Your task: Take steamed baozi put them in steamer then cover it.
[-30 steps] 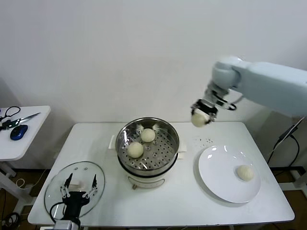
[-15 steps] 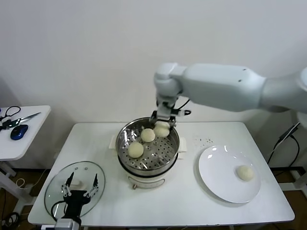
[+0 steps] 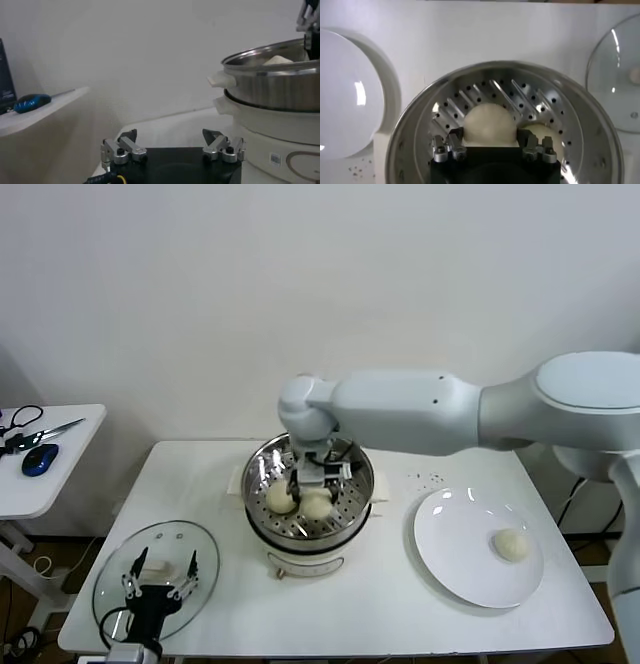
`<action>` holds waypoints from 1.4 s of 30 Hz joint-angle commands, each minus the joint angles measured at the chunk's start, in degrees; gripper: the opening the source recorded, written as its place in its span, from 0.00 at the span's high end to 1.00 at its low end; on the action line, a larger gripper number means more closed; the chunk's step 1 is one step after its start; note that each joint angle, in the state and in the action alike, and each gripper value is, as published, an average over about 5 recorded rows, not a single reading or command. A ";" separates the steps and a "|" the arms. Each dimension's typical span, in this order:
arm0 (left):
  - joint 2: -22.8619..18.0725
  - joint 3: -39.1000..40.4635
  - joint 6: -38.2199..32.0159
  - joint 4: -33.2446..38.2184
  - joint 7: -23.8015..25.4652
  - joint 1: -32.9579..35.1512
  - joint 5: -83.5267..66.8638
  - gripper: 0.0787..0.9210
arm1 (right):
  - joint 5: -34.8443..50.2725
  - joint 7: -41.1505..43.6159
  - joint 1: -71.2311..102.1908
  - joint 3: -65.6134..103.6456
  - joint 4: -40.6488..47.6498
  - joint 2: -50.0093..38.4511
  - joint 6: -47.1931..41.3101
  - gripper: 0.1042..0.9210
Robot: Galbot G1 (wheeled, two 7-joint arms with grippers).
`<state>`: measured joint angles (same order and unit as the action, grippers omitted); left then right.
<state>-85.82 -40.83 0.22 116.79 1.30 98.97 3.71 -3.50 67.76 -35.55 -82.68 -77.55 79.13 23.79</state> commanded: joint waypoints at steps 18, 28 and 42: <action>0.58 -0.17 0.08 -0.34 -0.02 -0.49 -0.29 0.12 | -2.28 -0.31 0.58 1.82 -0.42 -0.94 1.67 0.12; 0.81 -0.17 0.02 0.16 -0.04 -0.50 0.73 0.12 | 9.07 -8.25 -7.34 3.43 2.63 -15.31 -11.70 0.12; 0.72 0.26 -0.10 0.97 -0.02 -0.06 1.11 0.12 | 24.14 -12.85 -3.74 1.41 -10.89 -47.72 -43.64 0.12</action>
<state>-85.05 -40.60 0.15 117.46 1.27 98.71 4.66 12.95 57.92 -41.50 -80.76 -81.90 52.92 -2.70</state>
